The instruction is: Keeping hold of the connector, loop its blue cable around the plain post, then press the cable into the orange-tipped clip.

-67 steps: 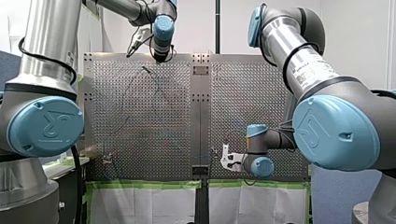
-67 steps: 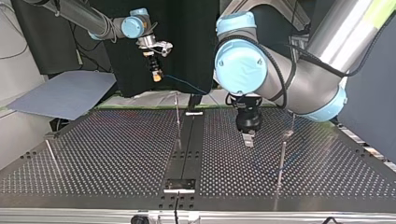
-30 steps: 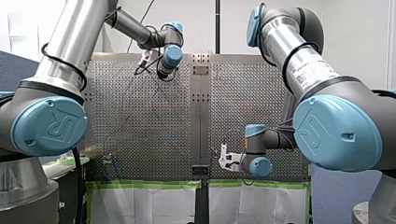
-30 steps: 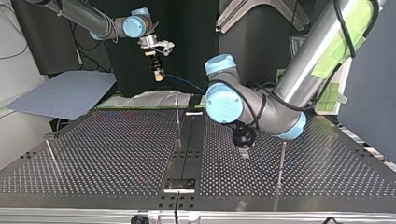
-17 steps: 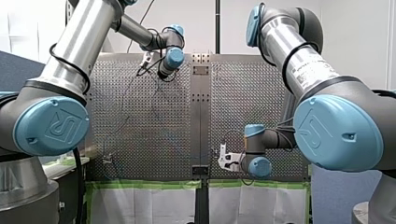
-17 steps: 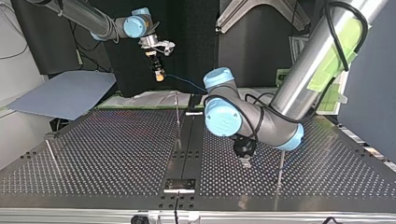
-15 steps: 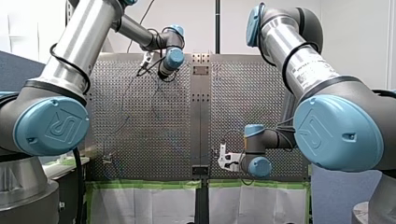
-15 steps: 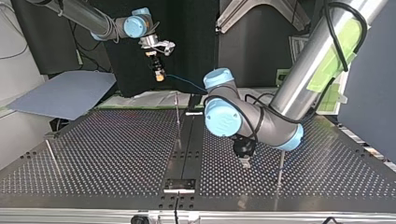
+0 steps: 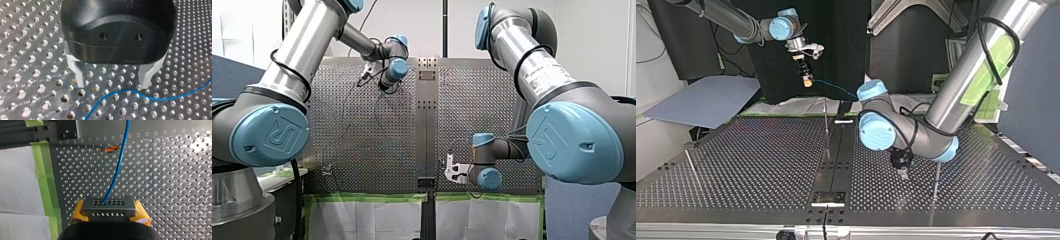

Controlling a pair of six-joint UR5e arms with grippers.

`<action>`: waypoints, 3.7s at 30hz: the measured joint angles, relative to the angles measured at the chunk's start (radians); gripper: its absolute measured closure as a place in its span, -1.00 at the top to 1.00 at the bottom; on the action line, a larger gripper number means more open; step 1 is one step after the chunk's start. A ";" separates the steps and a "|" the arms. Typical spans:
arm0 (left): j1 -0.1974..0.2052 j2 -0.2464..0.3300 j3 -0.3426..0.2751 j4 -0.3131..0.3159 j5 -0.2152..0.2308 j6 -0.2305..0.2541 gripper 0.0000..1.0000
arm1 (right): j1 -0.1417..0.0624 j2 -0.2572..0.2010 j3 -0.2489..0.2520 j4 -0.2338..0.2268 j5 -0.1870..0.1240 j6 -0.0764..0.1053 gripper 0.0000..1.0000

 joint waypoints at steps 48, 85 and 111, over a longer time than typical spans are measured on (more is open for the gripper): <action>-0.001 -0.058 -0.130 0.222 -0.100 0.412 1.00 | 0.013 0.000 -0.004 0.017 0.002 0.000 -1.00; 0.018 -0.134 -0.195 0.275 0.024 0.325 1.00 | 0.012 0.000 -0.004 0.023 0.003 0.000 -1.00; 0.022 -0.177 -0.196 0.263 -0.019 0.322 1.00 | 0.013 0.000 -0.004 0.022 0.004 0.000 -1.00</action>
